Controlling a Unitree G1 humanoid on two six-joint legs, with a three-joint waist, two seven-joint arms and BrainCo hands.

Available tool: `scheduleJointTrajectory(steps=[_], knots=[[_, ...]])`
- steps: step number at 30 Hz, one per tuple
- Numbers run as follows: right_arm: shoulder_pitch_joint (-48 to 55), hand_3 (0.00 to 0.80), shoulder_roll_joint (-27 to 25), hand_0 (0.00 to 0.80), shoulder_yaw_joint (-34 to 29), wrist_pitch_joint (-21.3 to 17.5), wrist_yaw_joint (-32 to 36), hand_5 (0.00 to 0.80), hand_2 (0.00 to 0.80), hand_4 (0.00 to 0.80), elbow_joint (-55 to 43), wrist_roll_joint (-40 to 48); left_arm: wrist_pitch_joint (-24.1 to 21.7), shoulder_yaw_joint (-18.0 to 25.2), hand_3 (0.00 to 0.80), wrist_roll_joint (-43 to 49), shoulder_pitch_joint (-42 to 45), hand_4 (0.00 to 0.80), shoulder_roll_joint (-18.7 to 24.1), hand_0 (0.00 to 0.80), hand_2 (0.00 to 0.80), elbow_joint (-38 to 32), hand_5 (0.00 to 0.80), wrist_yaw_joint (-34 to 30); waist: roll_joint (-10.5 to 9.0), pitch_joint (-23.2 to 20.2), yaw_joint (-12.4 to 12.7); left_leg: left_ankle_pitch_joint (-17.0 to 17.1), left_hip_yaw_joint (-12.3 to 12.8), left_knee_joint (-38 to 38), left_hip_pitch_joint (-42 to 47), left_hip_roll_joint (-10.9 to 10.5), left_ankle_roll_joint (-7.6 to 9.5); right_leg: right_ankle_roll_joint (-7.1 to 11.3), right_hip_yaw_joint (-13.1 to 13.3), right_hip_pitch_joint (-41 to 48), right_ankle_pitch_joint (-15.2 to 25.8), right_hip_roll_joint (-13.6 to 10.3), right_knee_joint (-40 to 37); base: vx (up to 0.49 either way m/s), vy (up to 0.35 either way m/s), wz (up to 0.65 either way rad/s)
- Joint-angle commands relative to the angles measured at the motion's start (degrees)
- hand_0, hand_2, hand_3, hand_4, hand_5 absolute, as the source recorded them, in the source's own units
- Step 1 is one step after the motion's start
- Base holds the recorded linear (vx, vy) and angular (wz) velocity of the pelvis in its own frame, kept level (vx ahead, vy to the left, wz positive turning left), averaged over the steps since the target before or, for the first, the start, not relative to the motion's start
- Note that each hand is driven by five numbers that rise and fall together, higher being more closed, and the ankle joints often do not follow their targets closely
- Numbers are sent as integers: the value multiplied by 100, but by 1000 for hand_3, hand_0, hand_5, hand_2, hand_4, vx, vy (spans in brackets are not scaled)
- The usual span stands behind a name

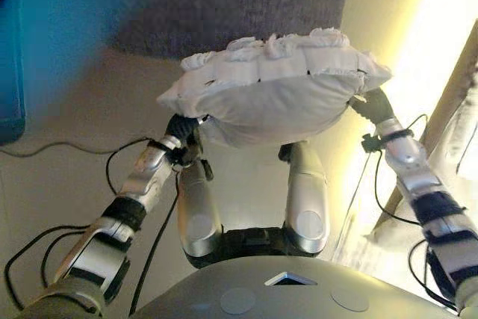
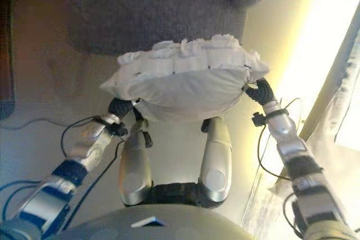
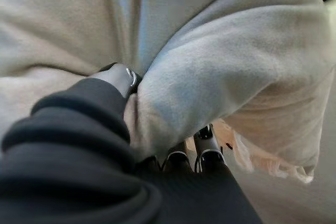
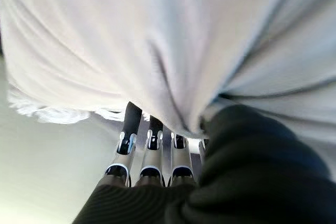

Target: Pick up the cushion and take it to the sofa

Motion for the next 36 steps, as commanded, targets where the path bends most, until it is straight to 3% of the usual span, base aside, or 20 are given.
scheduleJointTrajectory(steps=[1,6,12,20,26,32,36], knots=[[333,800,430,800,113,-283,-51,800,800,800,-1365,-645,-604,166,800,-2,313,800,-304,800,800,-1384,800,42,55,-698,119,-114,14,99,-98,325,77,968,-21,744,-47,-750,-566,130,66,3],[1051,800,891,800,-89,-270,-199,800,800,800,-1921,-806,-827,365,800,324,1002,800,-617,800,800,-1816,800,184,52,-1416,150,-173,96,-294,687,131,210,968,-12,1535,-126,-714,-774,211,30,9],[1660,800,1075,800,-222,35,-213,800,800,800,-2475,-584,-435,488,800,365,1519,800,-718,800,800,-2184,800,195,15,-1963,112,-269,84,-482,1352,68,279,941,136,2176,-442,-592,-736,189,-62,29],[2014,800,1047,800,-267,119,-193,800,800,800,-2662,-369,-357,668,800,406,1899,800,-676,800,800,-2408,800,218,13,-2209,66,-307,283,-594,1898,173,243,895,-2,2669,-538,-568,-862,136,-68,-5],[2059,800,1043,800,-246,44,-516,800,800,800,-2799,-243,-224,759,800,336,1870,800,-490,800,800,-2492,800,190,59,-2157,-36,-342,229,-528,2004,191,277,850,224,2650,-781,-498,-525,99,-132,-9],[1955,800,1009,800,-91,-140,-704,800,800,800,-2876,-253,-441,874,800,-26,2071,800,-431,800,800,-2703,800,308,83,-2075,-125,-270,223,-85,2064,670,161,531,503,2579,-1170,-148,-49,88,-286,-9],[1715,800,787,800,-27,-249,-836,800,800,800,-2842,-220,-701,944,800,-195,2040,800,-463,800,800,-2730,800,374,10,-1941,-63,492,58,863,1726,1131,145,221,619,2602,-1221,232,-67,43,-349,-28]])
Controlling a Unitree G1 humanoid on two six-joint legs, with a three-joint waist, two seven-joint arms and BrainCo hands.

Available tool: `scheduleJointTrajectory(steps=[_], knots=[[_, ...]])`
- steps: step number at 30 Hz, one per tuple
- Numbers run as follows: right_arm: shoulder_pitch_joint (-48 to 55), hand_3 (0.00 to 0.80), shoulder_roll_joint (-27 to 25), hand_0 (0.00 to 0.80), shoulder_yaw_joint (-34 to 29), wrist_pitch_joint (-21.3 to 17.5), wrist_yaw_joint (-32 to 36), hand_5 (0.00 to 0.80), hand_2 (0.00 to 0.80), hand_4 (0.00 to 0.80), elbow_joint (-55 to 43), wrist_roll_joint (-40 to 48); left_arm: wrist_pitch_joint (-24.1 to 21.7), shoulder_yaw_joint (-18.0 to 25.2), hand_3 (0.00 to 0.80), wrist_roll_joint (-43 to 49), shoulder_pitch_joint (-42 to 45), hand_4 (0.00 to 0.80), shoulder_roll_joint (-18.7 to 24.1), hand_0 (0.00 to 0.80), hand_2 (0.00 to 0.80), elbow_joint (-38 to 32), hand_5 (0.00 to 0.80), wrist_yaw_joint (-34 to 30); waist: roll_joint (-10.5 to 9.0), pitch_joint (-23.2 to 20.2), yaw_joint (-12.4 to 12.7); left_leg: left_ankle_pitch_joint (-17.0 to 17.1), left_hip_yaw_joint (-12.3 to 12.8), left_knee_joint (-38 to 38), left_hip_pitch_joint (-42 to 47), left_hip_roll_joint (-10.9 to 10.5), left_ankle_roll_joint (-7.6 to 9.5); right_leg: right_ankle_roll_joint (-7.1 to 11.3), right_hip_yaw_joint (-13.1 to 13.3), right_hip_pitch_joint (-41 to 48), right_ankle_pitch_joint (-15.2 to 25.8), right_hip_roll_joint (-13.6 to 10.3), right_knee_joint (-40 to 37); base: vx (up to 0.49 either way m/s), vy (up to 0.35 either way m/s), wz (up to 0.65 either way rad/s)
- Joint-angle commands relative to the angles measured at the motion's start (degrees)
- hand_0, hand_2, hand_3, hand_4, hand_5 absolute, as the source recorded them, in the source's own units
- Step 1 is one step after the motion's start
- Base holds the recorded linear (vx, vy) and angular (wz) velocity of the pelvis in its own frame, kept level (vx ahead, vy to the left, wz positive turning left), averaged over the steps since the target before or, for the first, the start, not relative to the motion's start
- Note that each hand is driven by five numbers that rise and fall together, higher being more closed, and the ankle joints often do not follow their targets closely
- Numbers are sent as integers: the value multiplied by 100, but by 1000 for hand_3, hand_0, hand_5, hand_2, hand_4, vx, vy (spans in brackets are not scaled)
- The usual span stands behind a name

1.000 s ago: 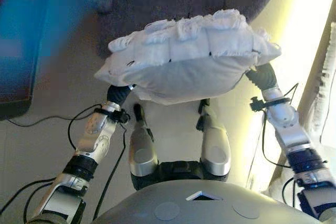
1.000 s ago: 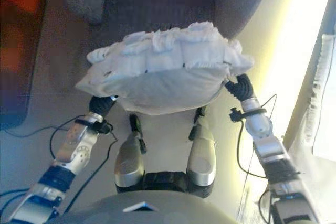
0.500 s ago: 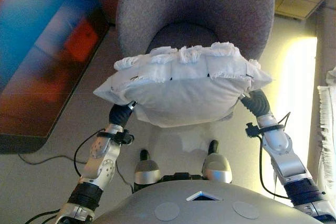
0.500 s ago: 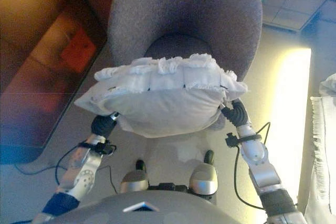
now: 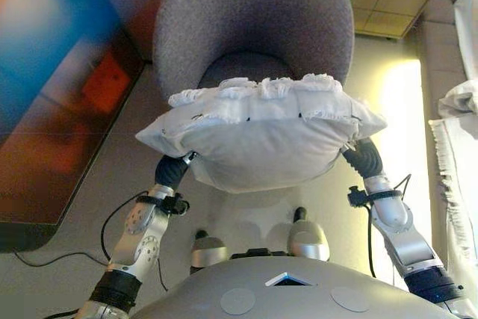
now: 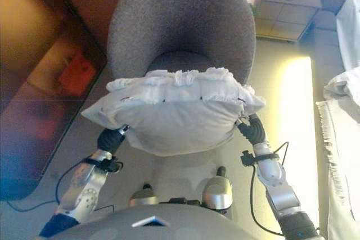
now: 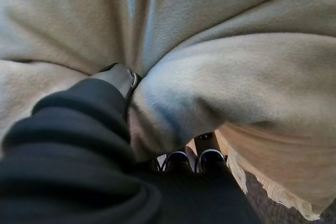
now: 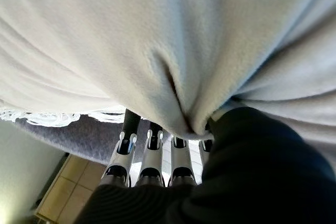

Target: Pick up the cushion and take it to the sofa

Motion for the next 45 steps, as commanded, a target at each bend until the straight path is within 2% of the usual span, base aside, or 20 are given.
scheduleJointTrajectory(steps=[1,2,3,5,10,13,16,20,23,25,27,29,32,33,34,35,37,40,44,45], knots=[[-618,800,-67,800,151,-811,-179,800,800,800,-1108,202,-788,109,800,-384,-452,800,-1,800,800,-1018,800,-144,-380,102,50,810,-576,1547,-635,892,-252,-66,111,691,-602,-51,-82,34,-313,-30],[-680,800,-84,800,175,-817,-222,800,800,800,-1067,176,-802,96,800,-383,-477,800,-31,800,800,-990,800,-155,-412,115,70,762,-618,1702,-702,868,-203,-115,87,711,-604,-20,-94,74,-331,-34],[-802,800,-96,800,211,-800,-289,800,800,800,-995,136,-769,64,800,-382,-518,800,-113,800,800,-943,800,-200,-456,136,158,659,-786,1920,-834,669,-103,-200,59,789,-609,47,-128,116,-292,-28],[-967,800,-82,800,317,-800,-270,800,800,800,-964,104,-761,25,800,-235,-539,800,-214,800,800,-997,800,-81,-489,169,332,299,-1090,1952,-1037,-19,118,-253,82,903,-610,193,-202,168,-237,-41],[-1173,800,-35,800,534,-610,-385,800,800,800,-969,-33,-643,-3,800,-407,-747,800,-245,800,800,-1082,800,20,-314,216,590,442,-1255,1332,-1500,-1022,102,-278,290,1255,-735,558,-435,237,-55,-32],[-1191,800,12,800,622,-612,-341,800,800,800,-1024,-124,-759,-65,800,-380,-720,800,-322,800,800,-1098,800,259,-226,195,848,642,-1324,591,-1909,-1430,141,-263,574,1636,-980,767,-572,320,-11,15],[-1182,800,8,800,667,-617,-282,800,800,800,-1081,-161,-917,-82,800,-444,-691,800,-310,800,800,-1036,800,234,-225,191,1062,994,-1304,26,-2227,-1398,144,-303,815,1928,-1306,875,-531,311,1,-74],[-1085,800,13,800,622,-519,-234,800,800,800,-1116,-55,-937,-44,800,-445,-597,800,-343,800,800,-1005,800,50,-222,159,1212,1209,-1306,-287,-2472,-1080,68,-287,964,2210,-1878,872,-215,443,94,-50],[-976,800,7,800,555,-597,-175,800,800,800,-1137,16,-917,-38,800,-587,-574,800,-326,800,800,-940,800,-44,-212,126,1228,1281,-1288,-281,-2600,-767,-31,-227,964,2321,-2272,740,78,496,199,-69],[-1000,800,-2,800,499,-640,-160,800,800,800,-1129,60,-896,-30,800,-673,-708,800,-284,800,800,-830,800,-144,-243,95,1179,1223,-1056,-104,-2590,-666,5,-93,843,2341,-2374,538,294,483,271,-37],[-1023,800,24,800,423,-642,-164,800,800,800,-1106,104,-804,-73,800,-688,-895,800,-216,800,800,-783,800,-101,-345,1,1167,1079,-953,253,-2699,-776,141,115,788,2421,-2099,251,577,487,265,-15],[-975,800,40,800,351,-574,-271,800,800,800,-1139,229,-761,-107,800,-598,-927,800,-173,800,800,-793,800,-80,-539,-160,1245,755,-989,602,-2779,-1076,427,406,791,2463,-1329,-32,1059,511,236,21],[-908,800,207,800,344,-494,-520,800,800,800,-1200,137,-731,-172,800,-467,-859,800,-153,800,800,-834,800,-47,-596,-344,1295,466,-910,644,-2579,-1354,705,526,794,2174,15,-265,2044,504,273,6],[-902,800,270,800,386,-487,-550,800,800,800,-1222,74,-734,-182,800,-391,-852,800,-146,800,800,-841,800,-6,-555,-366,1242,397,-896,577,-2405,-1399,754,497,805,1871,197,-246,2301,486,282,25],[-914,800,322,800,413,-488,-544,800,800,800,-1208,11,-738,-188,800,-367,-873,800,-144,800,800,-826,800,36,-516,-362,1175,349,-905,521,-2258,-1438,781,460,812,1562,196,-174,2398,401,220,29],[-929,800,349,800,414,-467,-543,800,800,800,-1203,-27,-685,-158,800,-403,-941,800,-124,800,800,-823,800,47,-432,-344,1100,378,-951,427,-2137,-1428,797,397,792,1228,113,62,2253,391,160,19],[-892,800,331,800,387,-429,-637,800,800,800,-1206,-32,-571,-89,800,-505,-1078,800,-72,800,800,-812,800,-22,-509,-245,943,328,-1056,316,-1897,-1659,817,298,544,797,-251,257,1802,395,83,14],[-830,800,299,800,355,-533,-708,800,800,800,-1111,-41,-572,-89,800,-493,-1137,800,-129,800,800,-789,800,5,-513,-41,677,224,-1401,104,-1385,-1794,773,124,238,104,-279,350,1029,307,-30,42],[-867,800,313,800,349,-535,-848,800,800,800,-1053,-125,-597,-228,800,-442,-1032,800,-208,800,800,-835,800,-59,-631,142,371,-108,-1755,-159,-883,-1931,794,236,621,-431,375,321,234,215,-93,67],[-915,800,321,800,341,-513,-840,800,800,800,-1000,-96,-590,-230,800,-422,-998,800,-231,800,800,-840,800,-82,-608,142,380,-128,-1789,-202,-824,-1885,785,209,626,-391,247,340,216,157,-62,70]])
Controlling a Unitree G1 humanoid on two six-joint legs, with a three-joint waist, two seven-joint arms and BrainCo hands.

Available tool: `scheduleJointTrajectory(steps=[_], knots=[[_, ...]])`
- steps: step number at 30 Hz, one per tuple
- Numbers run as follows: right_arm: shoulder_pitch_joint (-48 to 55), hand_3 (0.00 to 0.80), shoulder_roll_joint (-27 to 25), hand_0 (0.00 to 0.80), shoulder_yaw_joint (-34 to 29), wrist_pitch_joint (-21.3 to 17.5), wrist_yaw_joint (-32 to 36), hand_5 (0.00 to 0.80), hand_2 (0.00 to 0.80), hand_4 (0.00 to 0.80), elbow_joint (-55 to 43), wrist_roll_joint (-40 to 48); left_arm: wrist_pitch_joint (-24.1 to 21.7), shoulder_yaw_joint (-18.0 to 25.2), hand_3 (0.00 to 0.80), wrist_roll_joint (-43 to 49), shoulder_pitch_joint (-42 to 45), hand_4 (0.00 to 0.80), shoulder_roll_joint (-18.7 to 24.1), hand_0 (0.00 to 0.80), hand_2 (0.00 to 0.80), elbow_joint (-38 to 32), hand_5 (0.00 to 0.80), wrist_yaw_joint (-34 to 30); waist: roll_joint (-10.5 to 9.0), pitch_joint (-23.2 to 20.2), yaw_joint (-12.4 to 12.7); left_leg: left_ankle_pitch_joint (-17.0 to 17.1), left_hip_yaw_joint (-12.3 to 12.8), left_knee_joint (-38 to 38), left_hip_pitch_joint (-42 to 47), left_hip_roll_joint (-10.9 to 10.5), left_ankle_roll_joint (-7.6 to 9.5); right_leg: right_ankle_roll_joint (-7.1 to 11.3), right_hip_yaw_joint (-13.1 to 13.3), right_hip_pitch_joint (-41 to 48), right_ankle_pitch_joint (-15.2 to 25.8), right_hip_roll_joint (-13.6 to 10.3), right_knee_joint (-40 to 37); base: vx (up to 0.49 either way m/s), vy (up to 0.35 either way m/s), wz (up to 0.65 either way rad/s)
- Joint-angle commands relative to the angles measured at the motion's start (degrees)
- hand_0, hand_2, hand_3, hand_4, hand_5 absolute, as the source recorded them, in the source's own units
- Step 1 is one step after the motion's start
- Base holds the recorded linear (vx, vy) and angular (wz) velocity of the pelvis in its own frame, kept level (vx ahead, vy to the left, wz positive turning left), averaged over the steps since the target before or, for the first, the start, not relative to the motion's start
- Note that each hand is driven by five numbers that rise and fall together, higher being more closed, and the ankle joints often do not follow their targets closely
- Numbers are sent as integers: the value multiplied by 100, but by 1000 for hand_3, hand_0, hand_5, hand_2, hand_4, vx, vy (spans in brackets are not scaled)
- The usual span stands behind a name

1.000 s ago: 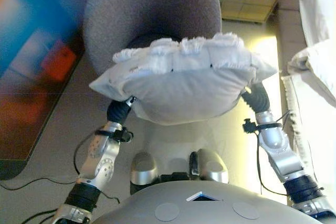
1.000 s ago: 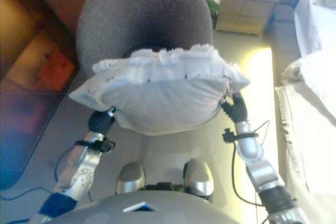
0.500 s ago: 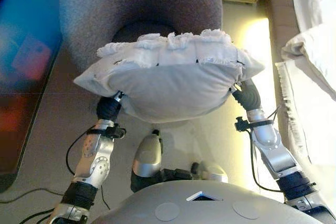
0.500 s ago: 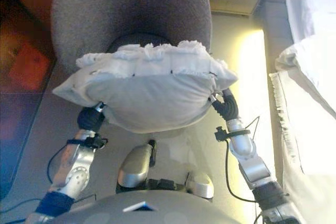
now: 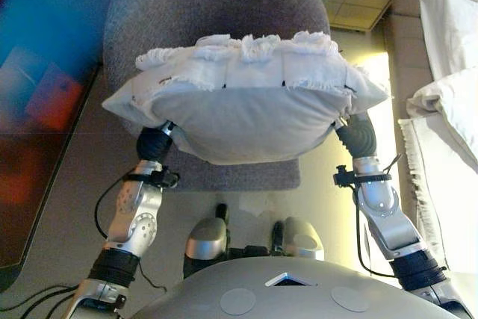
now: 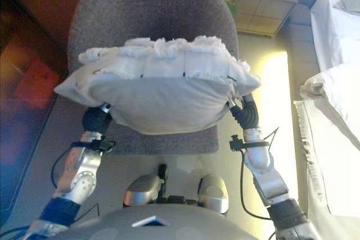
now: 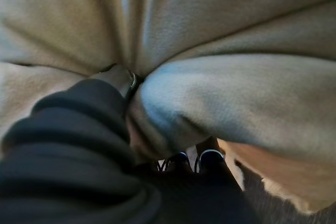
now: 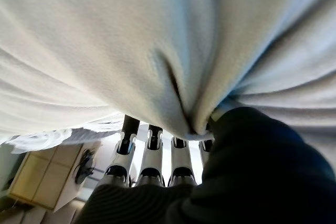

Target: Pick up the cushion and take it to the sofa

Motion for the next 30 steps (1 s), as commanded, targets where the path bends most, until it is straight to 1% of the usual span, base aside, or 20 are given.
scheduleJointTrajectory(steps=[1,2,4,6,9,15,20,25,30], knots=[[-499,800,-25,800,110,-559,18,800,800,800,-354,-134,-241,-304,800,131,-142,800,-53,800,800,-879,800,-448,-66,-118,-63,-124,-203,-408,12,-42,-76,-92,5,140,805,204,-275,135,-69,77],[-533,800,-15,800,57,-543,141,800,800,800,-296,-91,-291,-317,800,180,-53,800,-112,800,800,-843,800,-435,-98,-202,15,-107,-231,-515,49,-43,-92,-118,-80,411,721,223,-658,116,-80,69],[-490,800,-52,800,25,-561,291,800,800,800,-328,-37,-366,-336,800,185,20,800,-135,800,800,-802,800,-381,-129,-291,74,-93,-227,-556,46,-47,-116,-136,-136,675,685,251,-962,106,-85,19],[-537,800,-122,800,94,-493,355,800,800,800,-409,-6,-424,-365,800,267,54,800,-175,800,800,-778,800,-298,-166,-411,181,-100,-189,-583,29,-27,-161,-198,-194,977,607,315,-1340,89,-73,4],[-681,800,-130,800,228,-446,368,800,800,800,-336,-42,-505,-408,800,351,-30,800,-227,800,800,-694,800,-165,-171,-458,258,-106,-134,-581,2,17,-215,-239,-254,1137,601,345,-1546,40,-37,-3],[-720,800,-67,800,349,-335,548,800,800,800,-204,-75,-462,-337,800,370,-15,800,-337,800,800,-640,800,-79,-148,-482,341,-58,-77,-531,-53,96,-286,-316,-350,1269,595,370,-1680,24,9,1],[-1027,800,14,800,562,-296,491,800,800,800,46,-165,-636,-333,800,546,-281,800,-360,800,800,-426,800,162,-196,-357,406,-123,-89,-513,-92,145,-334,-355,-370,1275,562,398,-1766,26,8,4],[-1570,800,134,800,880,-350,157,800,800,800,360,-265,-842,-465,800,817,-904,800,-330,800,800,-113,800,398,-324,-142,441,-140,-92,-424,-359,163,-340,-390,-297,1021,588,441,-1752,-52,-22,3],[-2192,800,237,800,1070,-382,-83,800,800,800,635,-262,-1004,-549,800,1046,-1637,800,-328,800,800,105,800,708,-395,218,421,-126,-110,-448,-577,143,-315,-389,-209,780,637,480,-1766,-84,-4,0]])
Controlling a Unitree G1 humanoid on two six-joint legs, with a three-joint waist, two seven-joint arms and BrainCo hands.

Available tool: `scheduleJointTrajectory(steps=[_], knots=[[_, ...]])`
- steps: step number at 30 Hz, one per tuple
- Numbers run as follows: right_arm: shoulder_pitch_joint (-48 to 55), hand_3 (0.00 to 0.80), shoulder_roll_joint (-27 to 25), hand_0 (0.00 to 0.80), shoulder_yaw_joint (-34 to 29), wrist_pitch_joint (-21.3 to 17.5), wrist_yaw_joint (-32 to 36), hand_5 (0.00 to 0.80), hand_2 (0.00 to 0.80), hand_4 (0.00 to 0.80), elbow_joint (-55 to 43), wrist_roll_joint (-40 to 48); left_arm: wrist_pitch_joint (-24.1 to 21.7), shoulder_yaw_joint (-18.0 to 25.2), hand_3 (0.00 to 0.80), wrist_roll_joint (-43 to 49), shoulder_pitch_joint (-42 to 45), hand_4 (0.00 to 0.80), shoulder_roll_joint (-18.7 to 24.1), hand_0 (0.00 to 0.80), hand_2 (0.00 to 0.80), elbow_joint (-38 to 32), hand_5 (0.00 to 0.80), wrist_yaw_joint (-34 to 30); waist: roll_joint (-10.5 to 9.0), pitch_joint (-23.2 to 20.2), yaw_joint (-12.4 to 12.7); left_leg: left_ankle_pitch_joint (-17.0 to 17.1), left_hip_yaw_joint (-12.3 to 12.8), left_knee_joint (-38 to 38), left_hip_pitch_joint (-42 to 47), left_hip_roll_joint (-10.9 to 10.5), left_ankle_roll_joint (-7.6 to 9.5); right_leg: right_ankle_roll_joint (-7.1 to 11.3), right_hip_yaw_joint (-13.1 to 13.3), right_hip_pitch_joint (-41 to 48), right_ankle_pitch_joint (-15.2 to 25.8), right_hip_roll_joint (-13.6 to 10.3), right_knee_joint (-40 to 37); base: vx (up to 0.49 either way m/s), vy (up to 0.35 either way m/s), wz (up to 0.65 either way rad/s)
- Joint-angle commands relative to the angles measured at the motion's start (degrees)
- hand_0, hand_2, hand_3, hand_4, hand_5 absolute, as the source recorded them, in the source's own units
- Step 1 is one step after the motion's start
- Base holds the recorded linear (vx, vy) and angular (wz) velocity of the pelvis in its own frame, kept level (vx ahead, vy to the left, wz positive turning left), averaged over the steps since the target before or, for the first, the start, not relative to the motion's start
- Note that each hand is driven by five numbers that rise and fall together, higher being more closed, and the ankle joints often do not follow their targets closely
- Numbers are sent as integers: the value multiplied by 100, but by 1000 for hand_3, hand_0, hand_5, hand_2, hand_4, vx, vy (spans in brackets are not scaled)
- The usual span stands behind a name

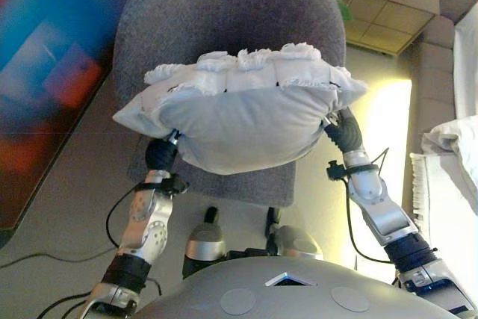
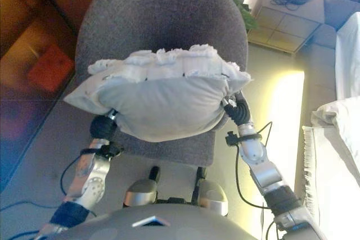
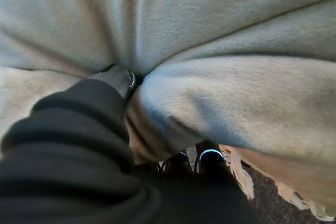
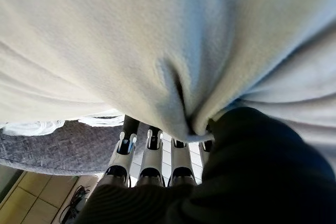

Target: Pick up the cushion and take it to the sofa

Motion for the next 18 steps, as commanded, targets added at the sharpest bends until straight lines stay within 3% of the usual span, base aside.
scheduleJointTrajectory(steps=[1,7,13,18], knots=[[-1093,800,285,800,497,-559,-12,800,800,800,-522,-259,-647,-415,800,644,-1409,800,-135,800,800,-360,800,-60,-258,457,-18,-341,184,118,-353,-270,354,353,57,482,-811,-20,101,-63,-11,0],[-2179,800,458,800,646,-614,-176,800,800,800,-87,-247,-782,-486,800,1082,-2278,800,-177,800,800,-91,800,317,-352,811,-17,-353,190,157,-550,-290,365,385,75,280,-758,-29,140,-38,-31,2],[-3672,800,802,800,721,-393,-500,800,800,800,744,-156,-1093,-535,800,1443,-3515,800,-343,800,800,596,800,642,-262,1114,-26,-306,105,122,-822,-370,347,386,82,30,-753,-42,141,-80,0,6],[-4479,800,897,800,703,-452,-584,800,800,800,1284,-120,-1301,-504,800,1508,-4184,800,-395,800,800,872,800,740,-177,1315,22,-277,36,156,-1080,-431,318,390,34,-222,-751,-94,175,-67,20,16]])
